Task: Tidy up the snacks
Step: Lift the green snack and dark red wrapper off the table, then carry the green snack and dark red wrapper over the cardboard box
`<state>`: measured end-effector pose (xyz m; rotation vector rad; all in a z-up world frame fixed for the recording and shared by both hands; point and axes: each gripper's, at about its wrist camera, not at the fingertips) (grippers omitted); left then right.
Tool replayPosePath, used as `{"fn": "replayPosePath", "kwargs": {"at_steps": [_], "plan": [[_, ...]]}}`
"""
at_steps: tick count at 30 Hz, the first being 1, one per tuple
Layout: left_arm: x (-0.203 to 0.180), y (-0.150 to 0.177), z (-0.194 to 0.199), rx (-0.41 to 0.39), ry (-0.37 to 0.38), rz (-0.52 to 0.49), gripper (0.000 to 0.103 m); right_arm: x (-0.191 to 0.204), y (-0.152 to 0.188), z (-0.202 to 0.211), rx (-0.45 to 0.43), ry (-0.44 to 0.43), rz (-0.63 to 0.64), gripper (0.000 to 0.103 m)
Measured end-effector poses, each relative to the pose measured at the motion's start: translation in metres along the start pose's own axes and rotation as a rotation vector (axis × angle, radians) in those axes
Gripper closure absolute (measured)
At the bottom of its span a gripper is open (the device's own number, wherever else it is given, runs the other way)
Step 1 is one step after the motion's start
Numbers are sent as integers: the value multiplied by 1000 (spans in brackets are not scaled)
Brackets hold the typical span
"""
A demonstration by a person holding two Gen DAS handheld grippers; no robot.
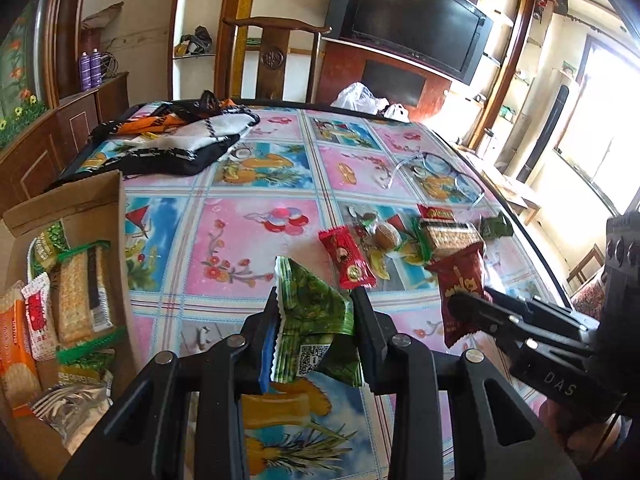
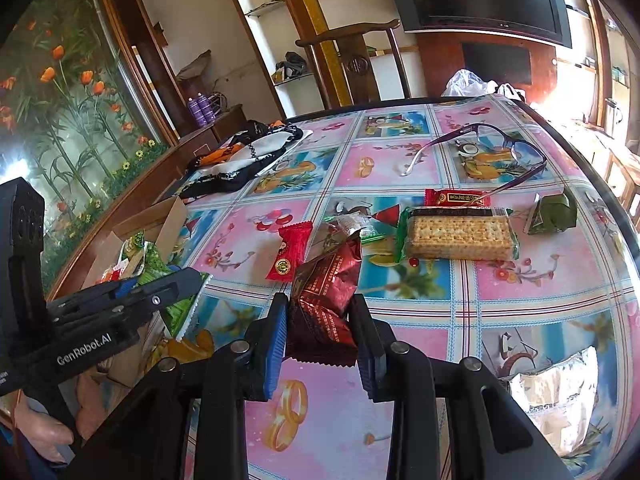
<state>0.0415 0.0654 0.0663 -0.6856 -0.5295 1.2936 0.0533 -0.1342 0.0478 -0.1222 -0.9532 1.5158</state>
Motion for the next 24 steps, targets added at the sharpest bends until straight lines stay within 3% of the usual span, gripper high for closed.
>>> {"fn": "replayPosePath", "kwargs": {"at_steps": [6, 11, 24], "plan": [[15, -2, 10, -34, -16, 30, 71, 5, 1, -2, -3, -9, 12, 70], [26, -4, 18, -58, -83, 36, 71, 10, 4, -4, -1, -29, 10, 70], [60, -2, 32, -94, -102, 120, 71, 54, 17, -15, 18, -117, 35, 69]]}}
Point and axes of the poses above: each gripper's, at about its wrist camera, not at the fingertips, and z roughly against the way its jaws point, x to its left, y to its underside, and after that the axes turned 13 degrees about -z, right-handed
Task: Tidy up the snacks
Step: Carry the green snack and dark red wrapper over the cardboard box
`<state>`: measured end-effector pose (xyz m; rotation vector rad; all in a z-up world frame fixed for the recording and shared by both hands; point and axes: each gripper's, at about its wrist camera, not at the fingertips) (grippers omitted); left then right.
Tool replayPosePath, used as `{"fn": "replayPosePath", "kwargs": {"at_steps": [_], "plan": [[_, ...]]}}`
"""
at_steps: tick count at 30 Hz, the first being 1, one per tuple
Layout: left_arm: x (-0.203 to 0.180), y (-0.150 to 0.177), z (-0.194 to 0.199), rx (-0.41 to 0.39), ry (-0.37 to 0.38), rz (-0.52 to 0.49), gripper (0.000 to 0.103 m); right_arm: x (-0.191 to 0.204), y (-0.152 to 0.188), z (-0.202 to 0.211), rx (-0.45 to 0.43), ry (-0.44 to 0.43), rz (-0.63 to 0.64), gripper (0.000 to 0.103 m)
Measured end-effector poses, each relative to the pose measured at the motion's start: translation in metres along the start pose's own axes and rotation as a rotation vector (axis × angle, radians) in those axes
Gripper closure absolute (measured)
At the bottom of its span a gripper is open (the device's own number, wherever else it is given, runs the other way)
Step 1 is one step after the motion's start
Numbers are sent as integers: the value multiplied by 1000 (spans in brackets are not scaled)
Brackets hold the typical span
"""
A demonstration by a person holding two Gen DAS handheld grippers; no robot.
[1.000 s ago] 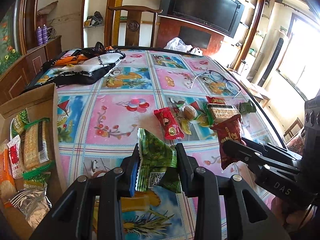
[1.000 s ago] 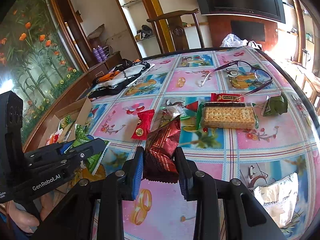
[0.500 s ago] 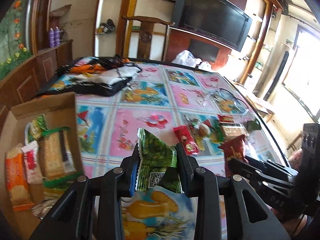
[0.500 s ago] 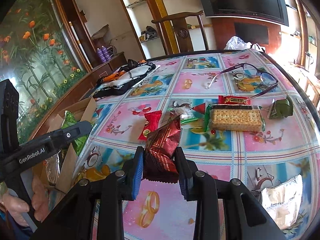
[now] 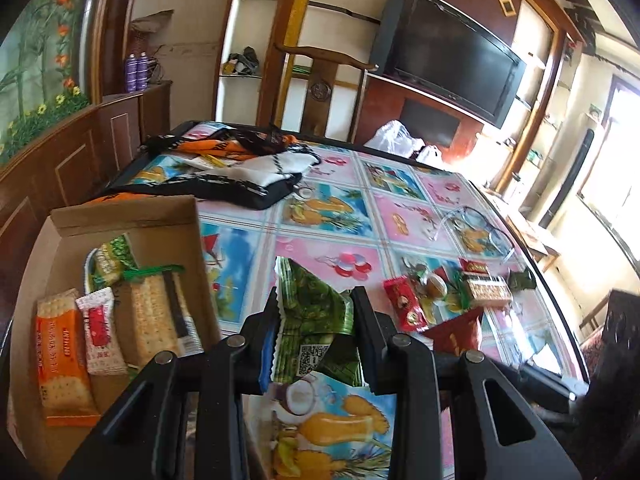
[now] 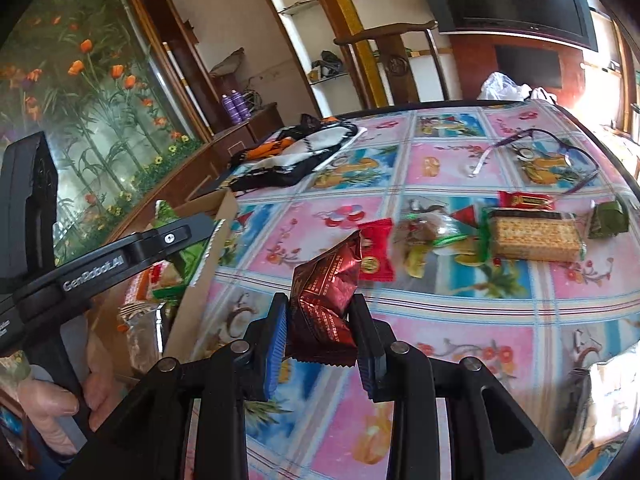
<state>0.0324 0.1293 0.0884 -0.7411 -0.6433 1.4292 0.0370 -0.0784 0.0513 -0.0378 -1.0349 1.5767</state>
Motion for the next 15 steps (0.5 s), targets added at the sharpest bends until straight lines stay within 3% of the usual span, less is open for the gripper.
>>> {"fn": "replayPosePath", "kwargs": {"at_steps": [15], "plan": [[94, 8, 18, -23, -112, 190, 71, 76, 28, -24, 76, -154, 101, 69]]}}
Point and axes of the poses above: each gripper's, at about its wrist camera, not at the fingertips, and z roughly against the way its jaws point, x to its left, y to its underside, and after that the axes turned 13 degrees about -z, right-handed
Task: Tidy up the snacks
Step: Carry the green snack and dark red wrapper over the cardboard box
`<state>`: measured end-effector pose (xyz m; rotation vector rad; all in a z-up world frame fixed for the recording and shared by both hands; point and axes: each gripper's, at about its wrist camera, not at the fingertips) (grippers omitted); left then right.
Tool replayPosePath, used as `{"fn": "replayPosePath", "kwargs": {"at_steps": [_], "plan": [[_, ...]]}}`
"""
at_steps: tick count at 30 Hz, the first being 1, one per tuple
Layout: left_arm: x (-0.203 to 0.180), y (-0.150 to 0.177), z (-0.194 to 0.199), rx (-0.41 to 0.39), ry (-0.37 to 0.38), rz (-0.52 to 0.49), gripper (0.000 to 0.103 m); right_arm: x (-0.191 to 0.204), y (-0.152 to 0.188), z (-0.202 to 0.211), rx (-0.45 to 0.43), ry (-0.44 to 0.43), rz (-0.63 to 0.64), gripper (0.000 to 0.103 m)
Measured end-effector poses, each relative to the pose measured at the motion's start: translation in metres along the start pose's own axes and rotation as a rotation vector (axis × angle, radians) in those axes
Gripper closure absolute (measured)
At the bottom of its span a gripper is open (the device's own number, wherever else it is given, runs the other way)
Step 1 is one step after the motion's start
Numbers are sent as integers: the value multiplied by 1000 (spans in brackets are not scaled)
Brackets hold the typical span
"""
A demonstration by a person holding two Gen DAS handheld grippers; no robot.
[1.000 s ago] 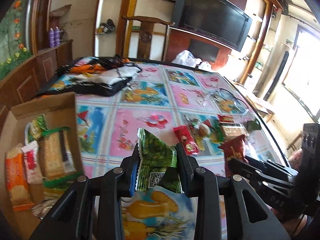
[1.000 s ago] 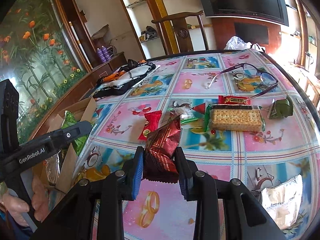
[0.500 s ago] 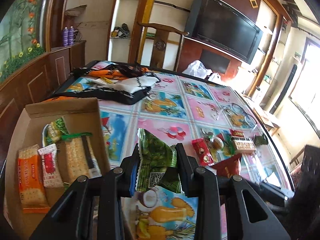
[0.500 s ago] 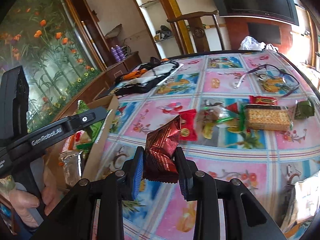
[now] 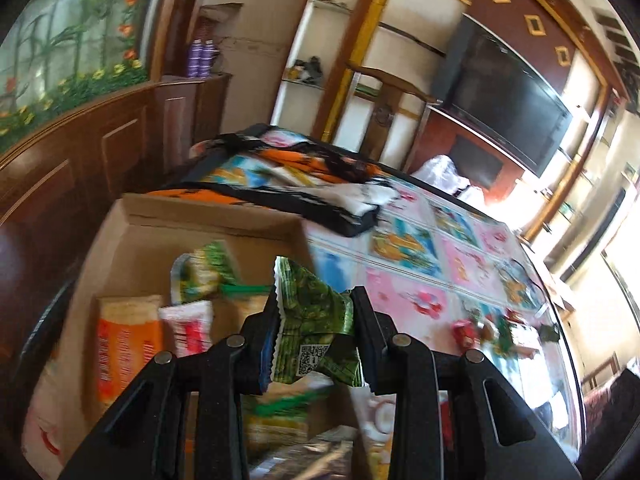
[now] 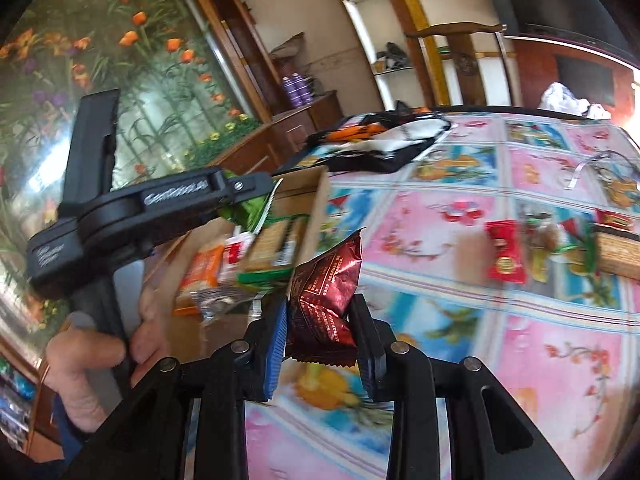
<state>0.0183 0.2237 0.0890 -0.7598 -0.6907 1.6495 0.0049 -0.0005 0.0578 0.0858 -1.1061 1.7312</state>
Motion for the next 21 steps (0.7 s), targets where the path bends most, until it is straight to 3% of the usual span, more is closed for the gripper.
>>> {"fn": "replayPosePath", "kwargs": {"at_steps": [5, 10, 21], "plan": [[35, 5, -7, 46, -52, 57, 71, 31, 14, -15, 51, -74, 51, 69], [48, 10, -13, 91, -91, 60, 71, 53, 22, -30, 78, -93, 101, 69], [59, 13, -16, 120, -149, 89, 71, 59, -16, -75, 46, -36, 66, 69]]}}
Point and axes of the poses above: each gripper's, at about its wrist camera, not at the fingertips, and z roughly against the way its jaws point, x to its left, y to its underside, and after that the axes turned 13 degrees about -z, right-handed
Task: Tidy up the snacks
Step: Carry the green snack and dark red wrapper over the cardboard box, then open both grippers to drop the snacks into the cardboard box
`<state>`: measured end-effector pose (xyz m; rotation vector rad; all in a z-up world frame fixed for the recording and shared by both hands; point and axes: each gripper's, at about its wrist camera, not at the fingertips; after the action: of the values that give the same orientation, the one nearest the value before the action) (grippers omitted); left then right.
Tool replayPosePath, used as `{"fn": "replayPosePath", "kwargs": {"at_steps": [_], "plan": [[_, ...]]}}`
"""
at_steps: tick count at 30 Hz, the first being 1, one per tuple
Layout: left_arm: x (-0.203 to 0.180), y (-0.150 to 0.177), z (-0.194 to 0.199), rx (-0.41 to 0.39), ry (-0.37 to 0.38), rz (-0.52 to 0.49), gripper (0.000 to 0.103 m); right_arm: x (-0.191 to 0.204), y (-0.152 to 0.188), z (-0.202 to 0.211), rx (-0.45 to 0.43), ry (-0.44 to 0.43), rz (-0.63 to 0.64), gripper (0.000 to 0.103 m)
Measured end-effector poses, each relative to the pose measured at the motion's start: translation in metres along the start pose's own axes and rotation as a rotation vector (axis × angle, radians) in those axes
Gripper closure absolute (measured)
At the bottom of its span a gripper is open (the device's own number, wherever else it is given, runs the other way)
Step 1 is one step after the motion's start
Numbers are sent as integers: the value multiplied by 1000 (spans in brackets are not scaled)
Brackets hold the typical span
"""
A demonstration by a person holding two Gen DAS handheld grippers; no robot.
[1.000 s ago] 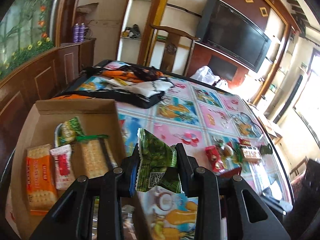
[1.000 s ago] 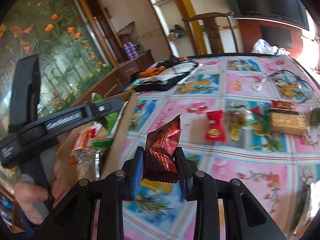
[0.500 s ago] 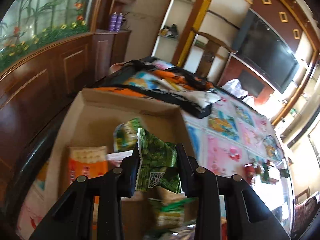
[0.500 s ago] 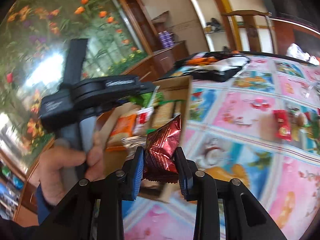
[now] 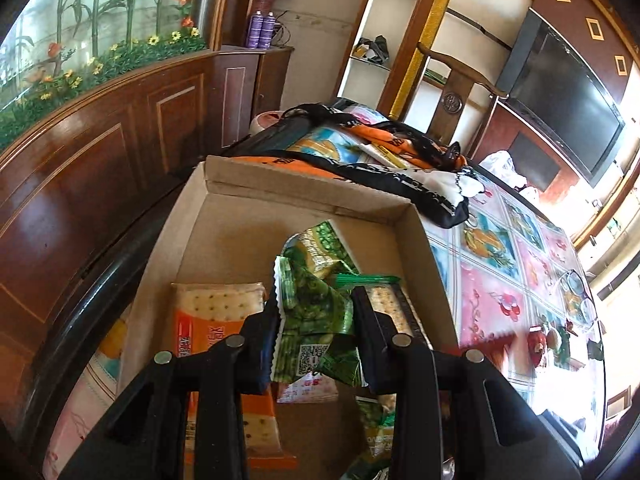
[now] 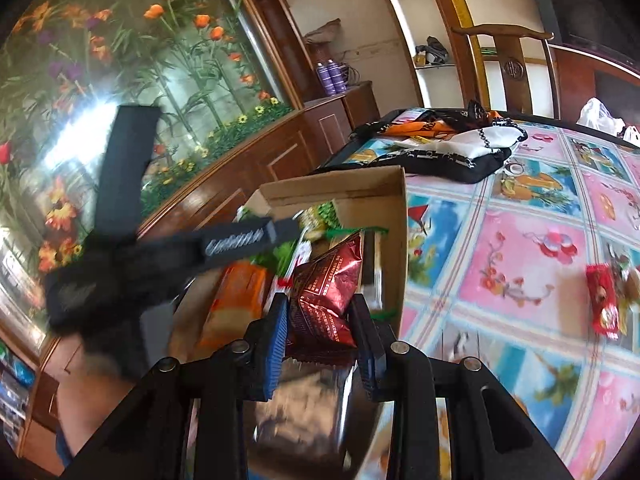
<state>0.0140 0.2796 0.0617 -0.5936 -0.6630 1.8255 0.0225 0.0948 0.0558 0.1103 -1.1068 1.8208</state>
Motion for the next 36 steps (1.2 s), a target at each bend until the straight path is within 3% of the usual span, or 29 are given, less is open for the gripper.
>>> {"fn": "replayPosePath", "kwargs": {"at_steps": [8, 30, 36], "plan": [[6, 1, 1, 2, -5, 14, 71, -7, -2, -34, 79, -11, -38, 69], [5, 2, -1, 18, -30, 6, 70, -8, 5, -37, 96, -21, -34, 67], [5, 1, 0, 10, -35, 12, 57, -7, 5, -35, 96, -20, -29, 67]]}}
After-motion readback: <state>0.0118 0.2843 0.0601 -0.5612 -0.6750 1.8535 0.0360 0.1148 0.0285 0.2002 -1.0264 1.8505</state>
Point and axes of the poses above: each gripper's, at about its wrist camera, not at the fingertips, and z roughly against the way its jaws point, x to its left, y to its underside, and after that the axes turned 13 degrees about -z, right-handed
